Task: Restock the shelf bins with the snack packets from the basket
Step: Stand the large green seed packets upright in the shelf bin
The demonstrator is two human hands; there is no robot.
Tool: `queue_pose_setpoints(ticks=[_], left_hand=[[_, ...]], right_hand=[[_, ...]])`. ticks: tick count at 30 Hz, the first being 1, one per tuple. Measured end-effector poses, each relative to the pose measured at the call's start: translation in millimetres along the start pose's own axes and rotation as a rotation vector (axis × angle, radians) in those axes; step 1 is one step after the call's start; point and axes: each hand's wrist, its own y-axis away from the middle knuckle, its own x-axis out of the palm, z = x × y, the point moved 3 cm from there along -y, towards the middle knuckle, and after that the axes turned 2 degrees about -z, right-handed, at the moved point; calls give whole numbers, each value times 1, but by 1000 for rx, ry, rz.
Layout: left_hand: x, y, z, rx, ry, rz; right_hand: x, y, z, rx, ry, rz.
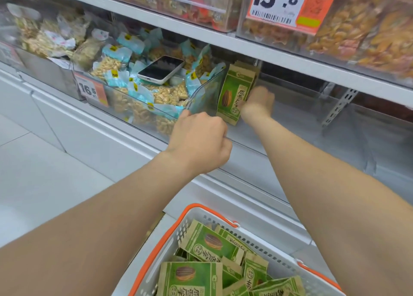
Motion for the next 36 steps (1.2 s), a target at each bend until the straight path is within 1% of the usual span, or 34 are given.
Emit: queue_pose_setpoints(ticks=[5,9,11,13,15,18,20,21,22,23,24,28,30,31,33,35,36], left_hand=[[2,-2,-3,-23,14,-5],[2,-3,-4,-45,27,29],[0,-3,-6,-65,54,49],[-3,-3,-8,-95,114,60],[-8,-1,-12,-105,174,48],[-19,5,-21,-74,206,-15],[-26,12,-30,-85,208,-11],[-27,17,-34,-101,223,46],[-24,22,-39,-108,239,148],[-19,30,-46,-88,239,289],[-14,39,-55,-30,225,442],[20,88,-91,206,6,996],[40,115,-108,264,-66,1184],[48,129,-116,290,-96,1254],[63,153,-131,356,-142,1317],[75,177,-142,443,-171,1335],[83,188,-147,467,-147,1336]], right_hand=[[1,0,0,-36,91,-15],[0,6,-1,-5,68,50],[-8,16,-2,-40,92,98],[-21,32,-4,-143,100,127],[-41,55,-6,-292,67,128],[-79,103,-14,-491,-34,59],[-102,138,-24,-626,-79,22],[-111,155,-31,-686,-65,21],[-119,171,-38,-734,-11,44],[-124,187,-46,-766,74,96],[-127,201,-54,-788,175,178],[-118,249,-92,-887,600,669],[-113,271,-114,-907,744,862],[-110,280,-126,-902,803,935],[-107,295,-145,-908,896,1025],[-106,304,-154,-947,925,1039],[-108,308,-157,-960,921,1028]])
